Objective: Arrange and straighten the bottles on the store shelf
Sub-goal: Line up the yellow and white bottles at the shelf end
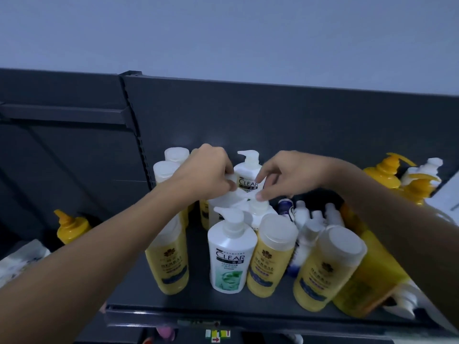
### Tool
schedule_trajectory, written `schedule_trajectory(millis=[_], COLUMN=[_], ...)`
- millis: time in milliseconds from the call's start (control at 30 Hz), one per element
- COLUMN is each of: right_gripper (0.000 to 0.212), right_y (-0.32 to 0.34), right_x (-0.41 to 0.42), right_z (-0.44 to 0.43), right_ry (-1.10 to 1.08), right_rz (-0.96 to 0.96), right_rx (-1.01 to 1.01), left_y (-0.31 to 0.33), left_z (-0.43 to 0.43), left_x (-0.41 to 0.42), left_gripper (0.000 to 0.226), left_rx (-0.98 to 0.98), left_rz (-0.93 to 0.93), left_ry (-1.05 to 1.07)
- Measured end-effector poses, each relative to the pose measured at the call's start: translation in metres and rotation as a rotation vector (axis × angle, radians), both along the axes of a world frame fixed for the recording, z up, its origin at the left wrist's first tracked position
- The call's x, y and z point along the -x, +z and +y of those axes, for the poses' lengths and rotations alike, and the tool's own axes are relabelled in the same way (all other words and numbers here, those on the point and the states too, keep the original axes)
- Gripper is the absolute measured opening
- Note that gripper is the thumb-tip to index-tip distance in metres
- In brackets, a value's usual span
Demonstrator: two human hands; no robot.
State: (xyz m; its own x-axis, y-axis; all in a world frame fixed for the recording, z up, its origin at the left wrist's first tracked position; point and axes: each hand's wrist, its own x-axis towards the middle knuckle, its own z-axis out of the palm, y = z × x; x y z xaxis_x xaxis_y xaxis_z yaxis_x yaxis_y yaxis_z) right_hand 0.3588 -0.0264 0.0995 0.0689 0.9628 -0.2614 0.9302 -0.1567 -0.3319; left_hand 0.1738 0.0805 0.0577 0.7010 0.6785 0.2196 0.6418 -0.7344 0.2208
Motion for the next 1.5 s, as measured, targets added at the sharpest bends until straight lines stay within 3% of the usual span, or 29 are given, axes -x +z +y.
schedule_trajectory(millis=[233, 567, 667, 733, 900, 1033, 1200, 1500], right_gripper=[0.039, 0.035, 0.032, 0.036, 0.056, 0.074, 0.062, 0.053], right_y=[-0.024, -0.029, -0.031, -0.033, -0.03, -0.022, -0.027, -0.024], right_x=[0.014, 0.019, 0.018, 0.019, 0.013, 0.027, 0.046, 0.067], right_z=[-0.016, -0.024, -0.028, -0.031, -0.038, -0.053, -0.064, -0.066], right_ry=[0.039, 0.059, 0.036, 0.024, -0.045, -0.018, -0.057, -0.085], right_rz=[0.013, -0.076, -0.043, -0.036, -0.118, -0.099, -0.205, -0.19], right_rx=[-0.253, -0.34, -0.355, -0.358, -0.237, -0.067, -0.062, -0.209], left_y=[0.004, 0.007, 0.009, 0.013, 0.026, 0.036, 0.028, 0.026], left_z=[0.003, 0.003, 0.008, 0.005, -0.018, -0.046, -0.068, -0.083], left_x=[-0.036, -0.061, -0.044, -0.029, 0.008, 0.023, 0.028, 0.059], left_gripper=[0.014, 0.011, 0.037, 0.044, 0.013, 0.014, 0.042, 0.039], left_rx=[0.008, 0.071, 0.134, 0.124, 0.094, 0.086, 0.065, -0.067], left_rz=[0.007, -0.015, -0.03, -0.03, 0.043, 0.121, 0.333, 0.297], left_ry=[-0.041, -0.111, -0.119, -0.121, -0.167, -0.239, -0.262, -0.265])
